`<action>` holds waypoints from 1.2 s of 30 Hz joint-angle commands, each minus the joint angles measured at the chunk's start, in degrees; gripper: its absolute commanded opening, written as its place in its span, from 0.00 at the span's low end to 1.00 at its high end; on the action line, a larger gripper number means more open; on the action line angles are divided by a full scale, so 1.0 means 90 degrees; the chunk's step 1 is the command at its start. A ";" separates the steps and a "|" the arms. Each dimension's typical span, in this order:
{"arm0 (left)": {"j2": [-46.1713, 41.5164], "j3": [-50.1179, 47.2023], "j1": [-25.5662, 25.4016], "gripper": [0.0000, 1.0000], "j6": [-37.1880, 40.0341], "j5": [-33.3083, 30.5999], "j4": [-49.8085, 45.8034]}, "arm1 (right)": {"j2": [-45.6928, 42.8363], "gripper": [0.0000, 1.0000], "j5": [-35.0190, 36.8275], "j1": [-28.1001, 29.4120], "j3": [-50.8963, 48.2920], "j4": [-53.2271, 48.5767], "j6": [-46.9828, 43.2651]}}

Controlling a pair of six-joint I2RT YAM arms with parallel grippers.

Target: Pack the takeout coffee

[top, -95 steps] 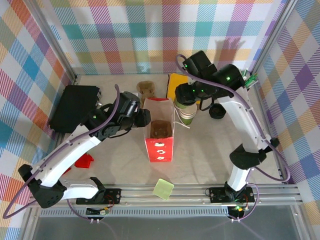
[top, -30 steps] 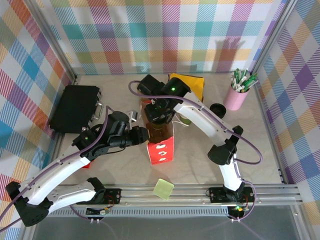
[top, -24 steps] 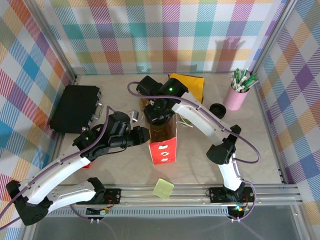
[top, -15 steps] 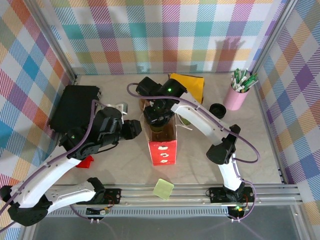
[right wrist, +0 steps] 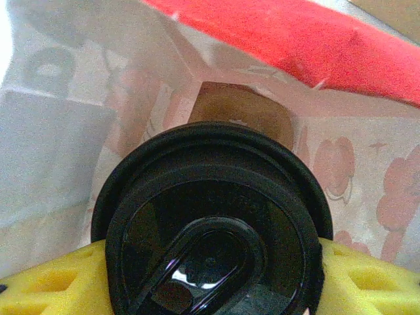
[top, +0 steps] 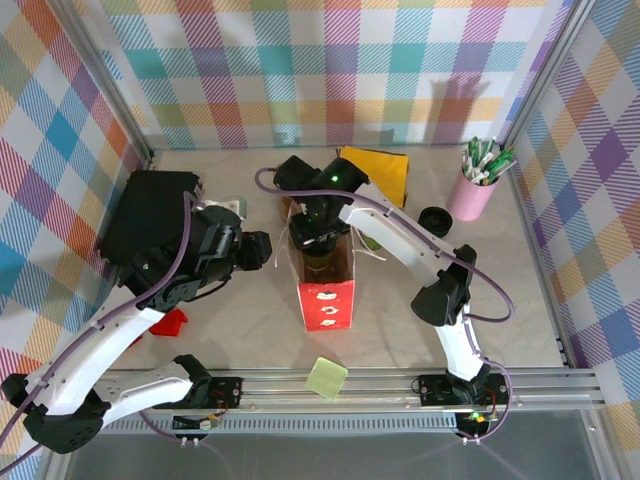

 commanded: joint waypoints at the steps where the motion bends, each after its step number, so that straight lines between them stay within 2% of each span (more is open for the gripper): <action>1: 0.0032 -0.0032 0.0097 0.38 0.0147 -0.0307 0.0271 | -0.0037 0.51 -0.0110 -0.0057 -0.0203 0.0150 0.0023; 12: 0.0262 0.0190 0.0239 0.37 0.0271 -0.0406 0.0376 | -0.0458 0.50 -0.0132 -0.0141 -0.1128 0.0895 0.0021; 23: 0.0694 0.0643 0.0700 0.36 0.0697 -0.0425 0.0940 | -0.0799 0.50 0.0070 -0.0234 -0.1697 0.1402 0.0082; 30: 0.0832 0.0671 0.1030 0.36 0.0549 -0.0550 0.1498 | -0.1087 0.49 0.0249 -0.0224 -0.2079 0.1524 0.0335; 33: 0.0817 0.0514 0.1043 0.35 0.0629 -0.0609 0.1668 | -0.1096 0.50 0.0292 -0.0237 -0.2039 0.1402 0.0407; 36: 0.0801 0.0318 0.1117 0.35 0.0546 -0.0235 0.1801 | -0.0875 0.49 0.0299 -0.0253 -0.1455 0.1070 0.0428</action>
